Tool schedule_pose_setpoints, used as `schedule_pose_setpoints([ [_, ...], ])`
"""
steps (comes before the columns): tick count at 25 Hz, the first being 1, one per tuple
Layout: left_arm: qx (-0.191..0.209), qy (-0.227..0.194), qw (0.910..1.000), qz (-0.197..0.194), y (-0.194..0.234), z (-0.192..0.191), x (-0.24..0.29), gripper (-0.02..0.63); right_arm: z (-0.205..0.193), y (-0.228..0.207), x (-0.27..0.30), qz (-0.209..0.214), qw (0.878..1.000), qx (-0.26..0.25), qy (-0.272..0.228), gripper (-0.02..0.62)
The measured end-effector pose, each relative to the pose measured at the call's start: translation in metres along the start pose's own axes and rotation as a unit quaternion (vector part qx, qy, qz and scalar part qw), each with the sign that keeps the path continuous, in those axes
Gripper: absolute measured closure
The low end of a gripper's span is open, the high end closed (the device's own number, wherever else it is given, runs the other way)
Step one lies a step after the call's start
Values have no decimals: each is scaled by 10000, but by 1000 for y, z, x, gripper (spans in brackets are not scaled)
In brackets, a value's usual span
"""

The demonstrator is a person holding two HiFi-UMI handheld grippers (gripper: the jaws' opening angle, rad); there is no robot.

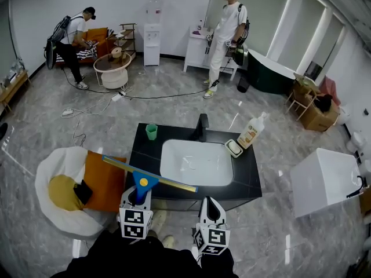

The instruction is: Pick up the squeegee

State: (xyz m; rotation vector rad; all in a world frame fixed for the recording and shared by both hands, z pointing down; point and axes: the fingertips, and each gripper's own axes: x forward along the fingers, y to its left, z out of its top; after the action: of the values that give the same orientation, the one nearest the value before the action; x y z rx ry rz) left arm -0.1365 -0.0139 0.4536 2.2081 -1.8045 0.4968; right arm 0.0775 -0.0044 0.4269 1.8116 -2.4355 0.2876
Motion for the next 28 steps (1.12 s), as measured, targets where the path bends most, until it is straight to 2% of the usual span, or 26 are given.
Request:
schedule_pose_setpoints([
  [28,23,-171,9999,9,7,3,-17,497,0,17,-13,-16,10000,-76,-5,581],
])
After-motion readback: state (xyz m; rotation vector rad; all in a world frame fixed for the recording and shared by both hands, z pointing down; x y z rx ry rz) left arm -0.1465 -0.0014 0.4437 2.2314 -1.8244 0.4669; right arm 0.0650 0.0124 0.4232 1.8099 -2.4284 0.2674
